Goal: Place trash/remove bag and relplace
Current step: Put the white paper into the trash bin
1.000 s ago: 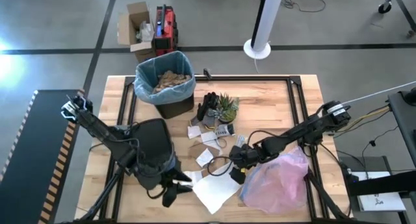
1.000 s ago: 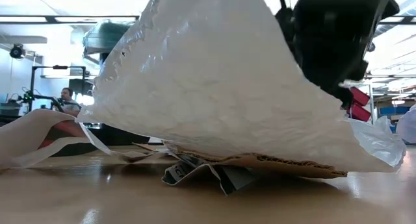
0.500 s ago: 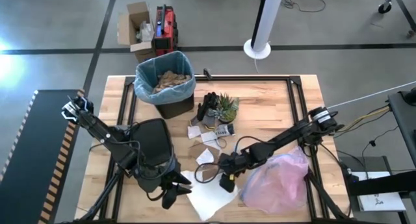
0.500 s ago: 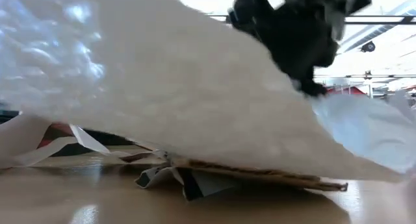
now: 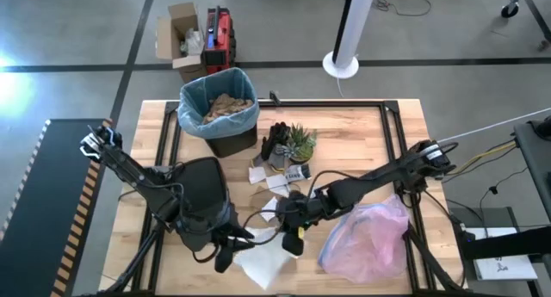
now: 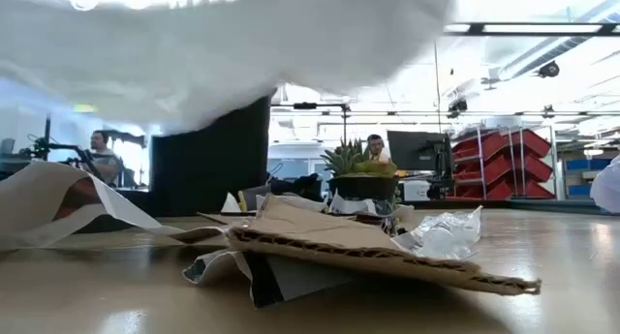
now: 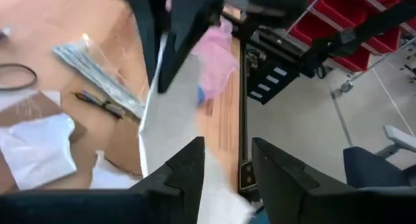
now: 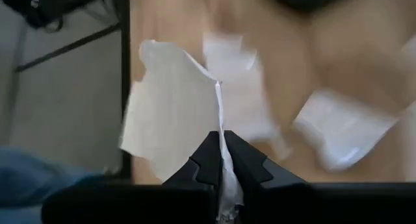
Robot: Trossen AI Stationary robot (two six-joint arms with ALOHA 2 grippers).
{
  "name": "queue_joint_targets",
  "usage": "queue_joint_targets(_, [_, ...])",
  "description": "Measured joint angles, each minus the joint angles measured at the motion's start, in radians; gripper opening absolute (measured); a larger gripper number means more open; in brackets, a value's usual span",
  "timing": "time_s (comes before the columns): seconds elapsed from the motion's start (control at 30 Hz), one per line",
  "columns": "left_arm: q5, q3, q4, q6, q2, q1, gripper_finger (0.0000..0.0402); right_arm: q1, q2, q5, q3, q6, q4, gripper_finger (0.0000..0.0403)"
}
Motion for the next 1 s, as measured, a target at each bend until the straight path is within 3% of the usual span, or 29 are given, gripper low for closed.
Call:
queue_joint_targets(0.23, [-0.018,0.008,-0.005,0.040,-0.176,0.004,0.0110,-0.007,-0.006,0.449,0.322,-0.328,-0.270,0.0001])
queue_joint_targets(0.4, [-0.019,0.021,0.063,0.209,-0.340,0.002,0.0123,-0.035,-0.006,0.774,0.504,-0.541,-0.263,0.0000])
queue_joint_targets(0.5, [-0.027,0.022,0.127,0.330,-0.409,0.003,0.0128,-0.079,-0.007,0.901,0.572,-0.685,-0.188,0.0000])
queue_joint_targets(0.7, [-0.141,0.021,0.160,0.454,-0.457,0.004,0.0129,-0.205,-0.007,0.892,0.628,-0.879,0.025,0.0000])
queue_joint_targets(1.0, [-0.234,0.019,0.110,0.454,-0.459,0.006,0.0110,-0.407,0.021,0.572,0.611,-1.034,0.171,0.0000])
